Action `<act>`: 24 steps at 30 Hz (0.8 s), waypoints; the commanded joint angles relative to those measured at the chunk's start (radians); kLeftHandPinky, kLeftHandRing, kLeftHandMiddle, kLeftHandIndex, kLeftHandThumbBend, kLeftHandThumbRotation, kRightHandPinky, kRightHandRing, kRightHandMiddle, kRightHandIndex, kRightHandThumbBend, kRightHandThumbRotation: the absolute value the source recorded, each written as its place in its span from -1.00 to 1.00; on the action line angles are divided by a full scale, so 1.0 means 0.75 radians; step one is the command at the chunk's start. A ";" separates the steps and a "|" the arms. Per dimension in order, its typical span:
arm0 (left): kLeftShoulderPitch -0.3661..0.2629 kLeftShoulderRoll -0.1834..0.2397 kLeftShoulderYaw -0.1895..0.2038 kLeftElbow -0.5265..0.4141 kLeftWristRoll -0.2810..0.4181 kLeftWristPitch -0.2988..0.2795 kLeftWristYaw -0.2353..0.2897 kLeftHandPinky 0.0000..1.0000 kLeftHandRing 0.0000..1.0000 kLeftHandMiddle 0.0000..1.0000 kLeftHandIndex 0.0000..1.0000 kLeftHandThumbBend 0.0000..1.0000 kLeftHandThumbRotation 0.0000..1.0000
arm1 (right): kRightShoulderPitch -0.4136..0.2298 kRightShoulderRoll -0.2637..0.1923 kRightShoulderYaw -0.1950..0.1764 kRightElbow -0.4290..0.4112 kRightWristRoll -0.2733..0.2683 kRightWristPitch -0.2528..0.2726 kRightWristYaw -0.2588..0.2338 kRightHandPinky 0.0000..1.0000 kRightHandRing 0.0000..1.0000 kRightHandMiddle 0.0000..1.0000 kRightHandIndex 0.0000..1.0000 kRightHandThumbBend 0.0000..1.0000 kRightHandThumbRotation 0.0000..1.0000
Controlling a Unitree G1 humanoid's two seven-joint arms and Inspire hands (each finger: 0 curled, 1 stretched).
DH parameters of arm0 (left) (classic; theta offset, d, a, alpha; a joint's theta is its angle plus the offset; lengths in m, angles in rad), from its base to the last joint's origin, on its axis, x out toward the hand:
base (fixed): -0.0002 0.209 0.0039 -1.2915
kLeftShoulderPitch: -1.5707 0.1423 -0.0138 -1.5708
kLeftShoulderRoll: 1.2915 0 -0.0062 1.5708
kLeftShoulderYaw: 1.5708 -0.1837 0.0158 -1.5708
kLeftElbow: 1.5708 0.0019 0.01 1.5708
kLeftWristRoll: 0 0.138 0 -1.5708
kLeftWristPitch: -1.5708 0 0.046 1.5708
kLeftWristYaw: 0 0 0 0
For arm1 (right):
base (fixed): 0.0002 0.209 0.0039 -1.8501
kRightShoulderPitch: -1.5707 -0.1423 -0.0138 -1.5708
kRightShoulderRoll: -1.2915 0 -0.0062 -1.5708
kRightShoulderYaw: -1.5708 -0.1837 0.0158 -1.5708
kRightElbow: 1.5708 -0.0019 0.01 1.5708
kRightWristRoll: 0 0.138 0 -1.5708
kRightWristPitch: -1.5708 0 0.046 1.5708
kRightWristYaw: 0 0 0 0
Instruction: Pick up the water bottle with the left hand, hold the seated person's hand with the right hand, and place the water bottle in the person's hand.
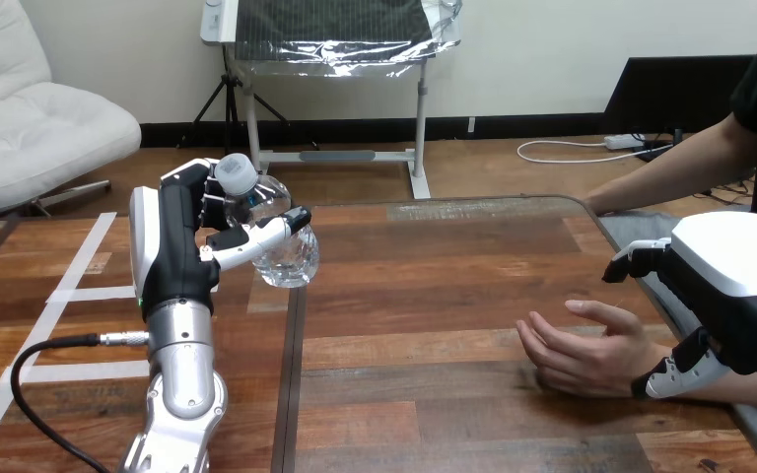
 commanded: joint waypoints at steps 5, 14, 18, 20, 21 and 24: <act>-0.049 0.015 0.007 -0.107 0.000 -0.050 -0.005 -0.07 -0.06 -0.05 -0.07 0.51 -1.00 | -0.079 -0.058 0.009 0.009 -0.004 -0.009 0.025 0.37 0.56 0.61 0.54 0.60 -1.00; -0.049 0.017 0.013 -0.103 -0.013 -0.057 -0.023 -0.08 -0.09 -0.06 -0.07 0.51 -1.00 | -0.069 -0.067 0.016 0.020 -0.023 -0.005 0.032 0.40 0.58 0.63 0.55 0.60 -1.00; -0.050 0.018 0.015 -0.104 -0.010 -0.056 -0.023 -0.08 -0.09 -0.06 -0.07 0.51 -1.00 | -0.061 -0.068 0.012 0.028 -0.021 -0.013 0.020 0.40 0.57 0.62 0.55 0.61 -1.00; -0.049 0.017 0.015 -0.108 -0.009 -0.050 -0.024 -0.08 -0.08 -0.06 -0.07 0.52 -1.00 | -0.056 -0.067 0.009 0.034 -0.018 -0.015 0.014 0.40 0.57 0.62 0.55 0.62 -1.00; -0.049 0.018 0.015 -0.109 -0.009 -0.048 -0.024 -0.08 -0.08 -0.06 -0.07 0.52 -1.00 | -0.056 -0.066 0.008 0.035 -0.018 -0.015 0.012 0.40 0.57 0.61 0.55 0.63 -1.00; -0.048 0.018 0.013 -0.112 -0.004 -0.044 -0.022 -0.08 -0.08 -0.05 -0.07 0.52 -1.00 | -0.051 -0.060 0.004 0.040 -0.015 -0.010 0.011 0.40 0.57 0.61 0.54 0.63 -1.00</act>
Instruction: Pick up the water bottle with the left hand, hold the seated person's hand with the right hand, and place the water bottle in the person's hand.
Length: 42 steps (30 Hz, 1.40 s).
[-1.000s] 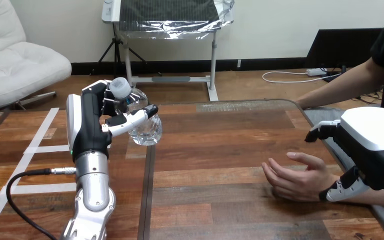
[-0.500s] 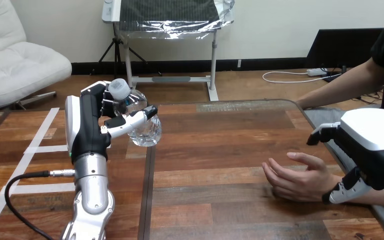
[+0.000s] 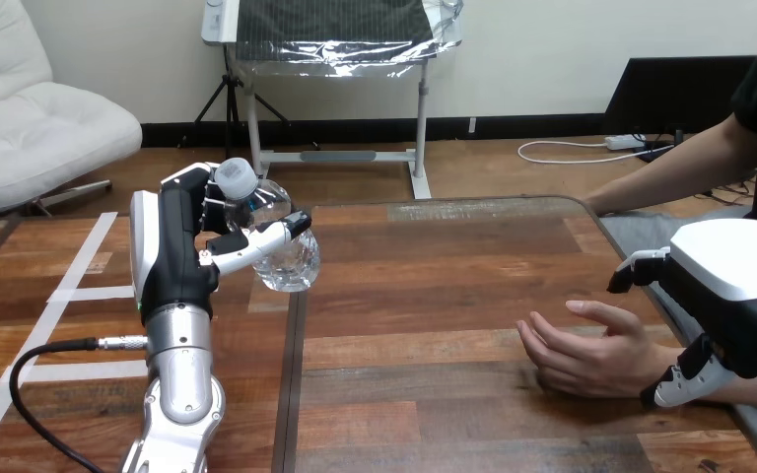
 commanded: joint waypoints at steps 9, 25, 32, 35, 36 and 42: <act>-0.066 0.018 0.008 -0.101 0.002 -0.039 -0.002 -0.08 -0.07 -0.05 -0.07 0.51 -1.00 | -0.042 -0.024 0.007 0.016 -0.036 0.032 -0.010 0.43 0.59 0.62 0.54 0.62 -1.00; -0.066 0.014 0.006 -0.113 0.007 -0.039 -0.002 -0.10 -0.09 -0.06 -0.07 0.51 -1.00 | -0.038 -0.018 0.021 0.027 -0.094 0.092 0.010 0.43 0.57 0.61 0.54 0.60 -0.99; -0.067 0.013 0.006 -0.114 0.007 -0.041 -0.004 -0.08 -0.07 -0.06 -0.07 0.51 -1.00 | -0.047 -0.017 0.032 0.036 -0.121 0.124 0.029 0.40 0.58 0.62 0.56 0.58 -0.96; -0.069 0.014 0.005 -0.109 0.006 -0.057 -0.004 -0.08 -0.07 -0.06 -0.07 0.52 -1.00 | -0.054 -0.011 0.039 0.035 -0.135 0.149 0.045 0.40 0.58 0.63 0.56 0.57 -0.96; -0.069 0.014 0.005 -0.108 0.006 -0.061 -0.004 -0.08 -0.08 -0.06 -0.07 0.52 -1.00 | -0.056 -0.010 0.041 0.035 -0.139 0.155 0.049 0.40 0.58 0.63 0.57 0.57 -0.96; -0.069 0.013 0.006 -0.106 0.000 -0.067 -0.010 -0.09 -0.09 -0.07 -0.07 0.51 -1.00 | -0.064 -0.011 0.055 0.042 -0.157 0.185 0.058 0.39 0.59 0.63 0.57 0.55 -0.97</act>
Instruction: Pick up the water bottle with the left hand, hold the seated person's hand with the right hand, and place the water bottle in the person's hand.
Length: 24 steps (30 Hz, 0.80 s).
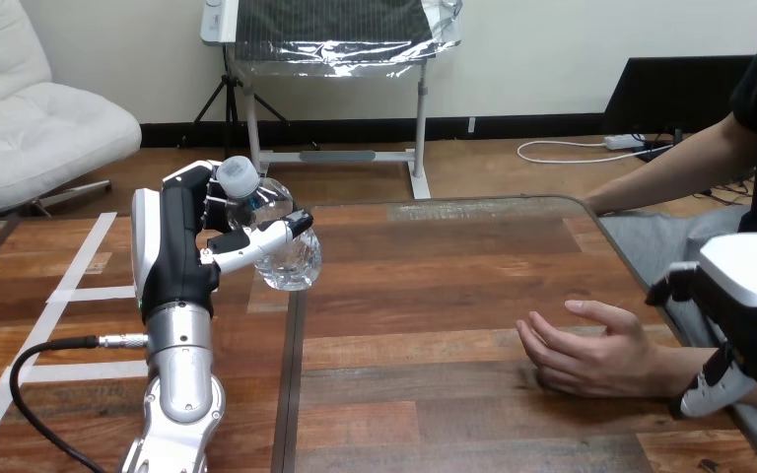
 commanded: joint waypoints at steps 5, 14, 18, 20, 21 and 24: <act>-0.069 0.010 0.007 -0.102 -0.004 -0.059 -0.001 -0.10 -0.10 -0.07 -0.07 0.51 -1.00 | -0.072 -0.014 0.017 0.013 -0.036 0.037 0.000 0.38 0.58 0.63 0.58 0.55 -0.98; -0.064 0.007 0.008 -0.121 -0.001 -0.053 0.001 -0.13 -0.11 -0.08 -0.07 0.51 -1.00 | -0.088 -0.017 0.032 0.042 -0.029 0.048 0.002 0.35 0.57 0.62 0.58 0.52 -0.99; -0.063 0.006 0.008 -0.123 0.000 -0.053 0.002 -0.13 -0.11 -0.08 -0.07 0.51 -1.00 | -0.092 -0.019 0.034 0.062 -0.014 0.037 -0.010 0.35 0.57 0.62 0.58 0.52 -1.00; -0.063 0.007 0.008 -0.124 0.002 -0.057 0.003 -0.13 -0.10 -0.08 -0.07 0.52 -1.00 | -0.094 -0.019 0.035 0.076 -0.002 0.027 -0.020 0.35 0.56 0.62 0.57 0.52 -1.00; -0.062 0.007 0.008 -0.125 0.002 -0.058 0.004 -0.12 -0.10 -0.08 -0.07 0.52 -1.00 | -0.095 -0.019 0.035 0.080 0.001 0.024 -0.022 0.35 0.56 0.62 0.57 0.52 -1.00; -0.062 0.009 0.007 -0.126 0.005 -0.060 0.007 -0.11 -0.10 -0.08 -0.08 0.52 -1.00 | -0.102 -0.019 0.039 0.097 0.013 0.020 -0.026 0.35 0.55 0.62 0.57 0.52 -1.00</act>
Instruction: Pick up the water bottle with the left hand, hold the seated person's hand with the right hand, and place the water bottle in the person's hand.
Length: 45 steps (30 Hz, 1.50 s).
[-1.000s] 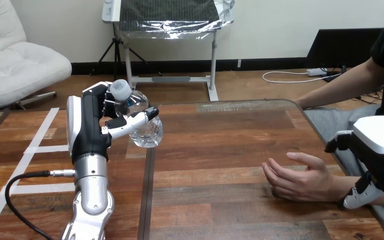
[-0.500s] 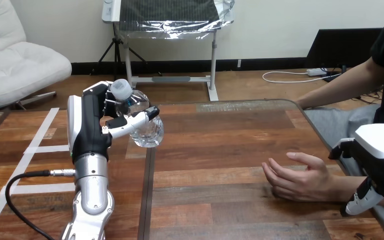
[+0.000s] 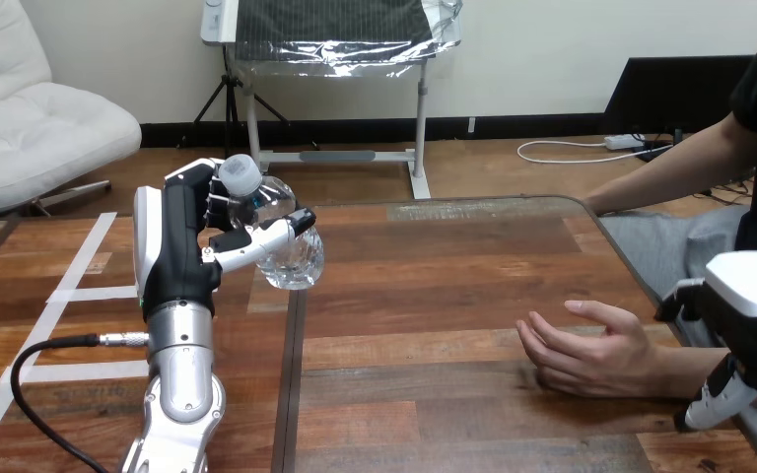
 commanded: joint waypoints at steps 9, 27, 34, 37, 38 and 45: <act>-0.063 0.014 0.008 -0.111 0.008 -0.063 0.016 -0.10 -0.10 -0.08 -0.08 0.52 -1.00 | -0.124 -0.023 0.026 0.082 0.034 -0.022 -0.044 0.35 0.54 0.61 0.56 0.51 -1.00; -0.046 0.015 0.016 -0.156 -0.005 -0.051 0.000 -0.13 -0.09 -0.07 -0.07 0.51 -1.00 | -0.179 -0.018 0.067 0.201 0.041 -0.040 -0.088 0.40 0.54 0.59 0.54 0.50 -1.00; -0.038 0.014 0.019 -0.183 -0.014 -0.033 -0.010 -0.14 -0.10 -0.08 -0.07 0.51 -1.00 | -0.200 -0.015 0.083 0.252 0.052 -0.044 -0.114 0.41 0.54 0.58 0.54 0.50 -1.00; -0.035 0.013 0.020 -0.194 -0.014 -0.028 -0.012 -0.14 -0.10 -0.08 -0.07 0.51 -1.00 | -0.208 -0.017 0.092 0.275 0.054 -0.051 -0.127 0.41 0.54 0.58 0.54 0.49 -1.00; -0.034 0.013 0.020 -0.197 -0.014 -0.027 -0.013 -0.14 -0.10 -0.08 -0.07 0.51 -1.00 | -0.211 -0.018 0.094 0.282 0.054 -0.053 -0.130 0.41 0.54 0.58 0.54 0.49 -1.00; -0.030 0.018 0.020 -0.200 -0.016 -0.044 -0.018 -0.14 -0.11 -0.08 -0.07 0.50 -1.00 | -0.231 -0.022 0.115 0.330 0.045 -0.059 -0.147 0.41 0.54 0.58 0.54 0.48 -1.00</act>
